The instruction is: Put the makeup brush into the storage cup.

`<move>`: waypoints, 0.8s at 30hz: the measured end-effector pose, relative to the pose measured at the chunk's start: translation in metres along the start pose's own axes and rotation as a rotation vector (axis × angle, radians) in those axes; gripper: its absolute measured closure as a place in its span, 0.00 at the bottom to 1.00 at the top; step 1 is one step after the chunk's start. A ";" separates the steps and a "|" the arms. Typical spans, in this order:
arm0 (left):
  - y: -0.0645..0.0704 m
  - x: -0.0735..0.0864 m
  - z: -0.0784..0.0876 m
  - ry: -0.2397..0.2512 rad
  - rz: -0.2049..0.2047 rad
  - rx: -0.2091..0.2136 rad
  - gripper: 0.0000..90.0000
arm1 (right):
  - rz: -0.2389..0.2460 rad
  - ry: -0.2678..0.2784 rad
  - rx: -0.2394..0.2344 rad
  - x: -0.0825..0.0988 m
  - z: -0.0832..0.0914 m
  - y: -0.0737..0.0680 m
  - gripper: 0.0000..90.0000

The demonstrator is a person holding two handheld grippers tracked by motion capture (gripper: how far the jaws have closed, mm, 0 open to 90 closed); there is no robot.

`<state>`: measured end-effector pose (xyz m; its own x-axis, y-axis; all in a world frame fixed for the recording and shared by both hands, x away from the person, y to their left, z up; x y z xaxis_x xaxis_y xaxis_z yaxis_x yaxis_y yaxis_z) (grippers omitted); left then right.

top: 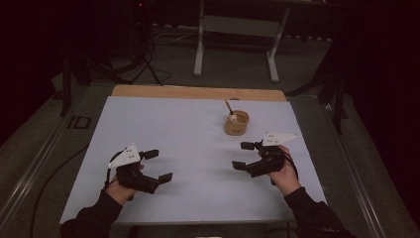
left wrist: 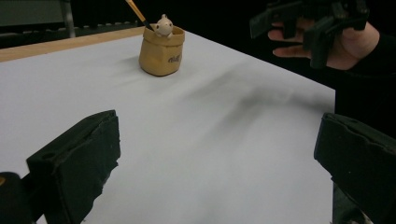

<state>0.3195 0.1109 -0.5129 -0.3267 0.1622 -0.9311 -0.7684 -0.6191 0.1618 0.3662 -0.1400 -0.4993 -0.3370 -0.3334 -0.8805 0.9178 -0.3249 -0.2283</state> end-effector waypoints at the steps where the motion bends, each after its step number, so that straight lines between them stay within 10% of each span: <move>1: -0.001 0.001 0.002 -0.002 -0.004 -0.003 0.01 | 0.003 -0.009 0.003 0.003 0.001 -0.001 0.15; 24: -0.015 0.037 0.031 -0.045 -0.020 -0.035 0.01 | -0.036 -0.038 0.030 0.051 0.033 0.000 0.14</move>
<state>0.3017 0.1503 -0.5394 -0.3364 0.2091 -0.9182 -0.7560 -0.6414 0.1308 0.3419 -0.1857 -0.5303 -0.3779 -0.3541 -0.8555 0.8984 -0.3638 -0.2462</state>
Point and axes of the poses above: each handheld gripper's, and its own axes: z roughly backward along the jaws, x roughly out of its underside, y roughly to its right, the point moved 10 cm from there along -z, roughly forward along the jaws, and after that the axes turned 4 degrees about -x, right-handed, at the moved point
